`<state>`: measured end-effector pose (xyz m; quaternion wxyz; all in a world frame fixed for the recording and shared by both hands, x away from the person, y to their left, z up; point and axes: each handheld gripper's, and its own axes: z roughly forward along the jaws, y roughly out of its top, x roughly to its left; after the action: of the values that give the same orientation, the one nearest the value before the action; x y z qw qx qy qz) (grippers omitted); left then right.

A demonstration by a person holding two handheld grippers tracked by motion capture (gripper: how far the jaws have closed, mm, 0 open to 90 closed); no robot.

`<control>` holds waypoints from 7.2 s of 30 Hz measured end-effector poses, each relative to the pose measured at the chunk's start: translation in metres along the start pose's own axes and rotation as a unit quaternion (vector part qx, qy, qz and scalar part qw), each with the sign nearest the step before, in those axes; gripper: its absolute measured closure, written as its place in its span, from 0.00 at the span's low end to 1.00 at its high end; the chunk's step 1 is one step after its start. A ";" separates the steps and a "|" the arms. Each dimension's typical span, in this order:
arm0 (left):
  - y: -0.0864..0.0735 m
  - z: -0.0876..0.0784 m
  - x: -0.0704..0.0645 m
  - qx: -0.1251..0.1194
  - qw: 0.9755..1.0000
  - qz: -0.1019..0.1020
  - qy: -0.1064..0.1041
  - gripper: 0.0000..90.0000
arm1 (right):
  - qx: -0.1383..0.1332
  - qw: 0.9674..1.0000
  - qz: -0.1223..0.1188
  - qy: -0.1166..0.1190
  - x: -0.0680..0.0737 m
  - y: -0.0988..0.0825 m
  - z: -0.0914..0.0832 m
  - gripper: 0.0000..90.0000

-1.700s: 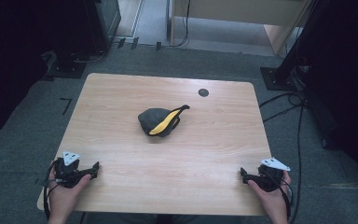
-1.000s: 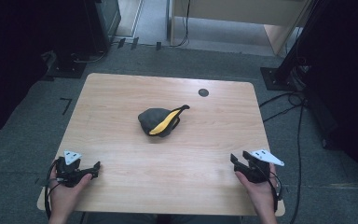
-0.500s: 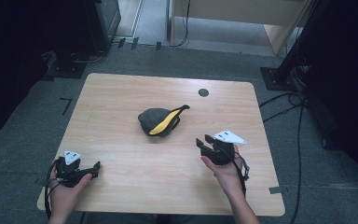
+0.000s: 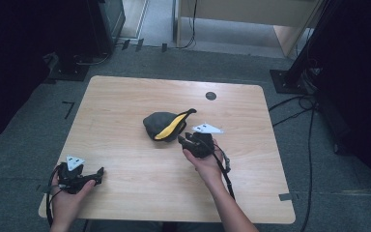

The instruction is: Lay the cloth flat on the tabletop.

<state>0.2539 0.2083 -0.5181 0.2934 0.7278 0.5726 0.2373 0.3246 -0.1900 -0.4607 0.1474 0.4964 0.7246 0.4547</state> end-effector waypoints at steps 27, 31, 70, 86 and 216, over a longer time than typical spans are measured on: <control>0.016 -0.006 -0.015 -0.022 0.998 -0.031 -0.050 0.17 | 0.027 0.997 0.064 0.022 0.004 0.011 0.056 0.98; 0.029 -0.012 -0.029 -0.044 0.997 -0.014 -0.066 0.17 | 0.004 0.999 0.029 0.034 0.013 0.018 0.037 0.98; 0.074 0.039 -0.116 -0.032 0.982 0.082 -0.170 0.96 | -0.029 0.999 -0.022 0.028 -0.033 -0.023 -0.094 0.98; 0.060 0.024 -0.116 -0.051 0.947 0.120 -0.293 0.59 | -0.028 0.993 0.048 -0.105 -0.088 -0.037 -0.101 0.87; 0.048 0.037 -0.158 -0.024 0.968 0.170 -0.182 0.64 | -0.038 0.989 0.023 -0.141 -0.078 -0.034 -0.042 0.53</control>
<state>0.2763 0.0407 -0.5126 0.3652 0.8380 0.3721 0.1611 0.3127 -0.2808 -0.4841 0.2565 0.5661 0.6673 0.4104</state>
